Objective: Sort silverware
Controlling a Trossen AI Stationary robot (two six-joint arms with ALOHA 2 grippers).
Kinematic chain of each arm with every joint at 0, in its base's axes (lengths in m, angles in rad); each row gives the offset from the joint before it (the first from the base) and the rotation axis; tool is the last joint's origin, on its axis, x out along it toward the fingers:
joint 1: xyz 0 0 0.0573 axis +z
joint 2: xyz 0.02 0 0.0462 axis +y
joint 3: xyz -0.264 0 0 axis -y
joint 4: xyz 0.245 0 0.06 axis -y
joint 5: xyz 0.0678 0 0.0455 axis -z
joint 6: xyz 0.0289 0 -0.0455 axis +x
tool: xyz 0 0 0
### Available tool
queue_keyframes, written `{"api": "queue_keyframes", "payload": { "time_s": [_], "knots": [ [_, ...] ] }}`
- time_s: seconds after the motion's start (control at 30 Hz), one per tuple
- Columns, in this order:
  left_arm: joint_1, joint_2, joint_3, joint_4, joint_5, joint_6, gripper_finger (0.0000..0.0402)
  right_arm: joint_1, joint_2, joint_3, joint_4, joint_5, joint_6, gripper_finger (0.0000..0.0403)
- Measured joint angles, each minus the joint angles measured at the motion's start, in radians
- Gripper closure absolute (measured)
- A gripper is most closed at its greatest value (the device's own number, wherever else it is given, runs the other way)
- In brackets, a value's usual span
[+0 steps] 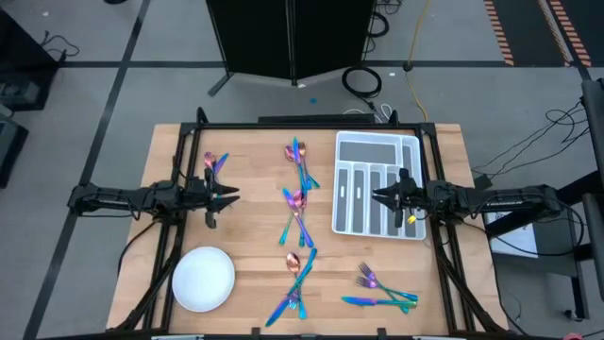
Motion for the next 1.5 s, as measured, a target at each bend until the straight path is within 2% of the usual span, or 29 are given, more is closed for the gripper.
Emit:
{"api": "queue_keyframes", "payload": {
  "time_s": [0.57, 0.7, 0.87, 1.0, 1.13, 1.27, 1.5],
  "knots": [
    [0.000, 0.000, 0.000, 0.000, 0.000, 0.000, 0.0288, 0.000, 0.000, 0.000, 0.010, 0.000, 0.000, 0.0334],
    [0.000, 0.000, 0.000, 0.000, 0.000, 0.000, 0.0288, 0.000, 0.000, 0.000, 0.018, 0.000, 0.050, 0.0334],
    [0.000, 0.000, 0.000, 0.031, -0.001, -0.005, 0.0288, 0.000, 0.000, -0.001, 0.141, -0.003, 0.036, 0.0334],
    [0.000, 0.000, 0.000, 0.088, -0.006, -0.150, 0.0288, 0.000, 0.000, -0.001, 0.213, -0.006, 0.034, 0.0334],
    [0.000, 0.000, 0.000, 0.134, -0.039, -0.139, 0.0288, 0.001, 0.000, -0.001, 0.237, -0.013, 0.035, 0.0334],
    [0.000, 0.000, 0.000, 0.181, -0.041, -0.214, 0.0288, 0.001, 0.001, -0.001, 0.260, -0.057, 0.034, 0.0334],
    [-0.001, 0.056, 0.052, 0.144, 0.016, -0.222, 0.0288, 0.001, 0.058, 0.011, 0.369, -0.084, 0.019, 0.0334]
  ]
}}
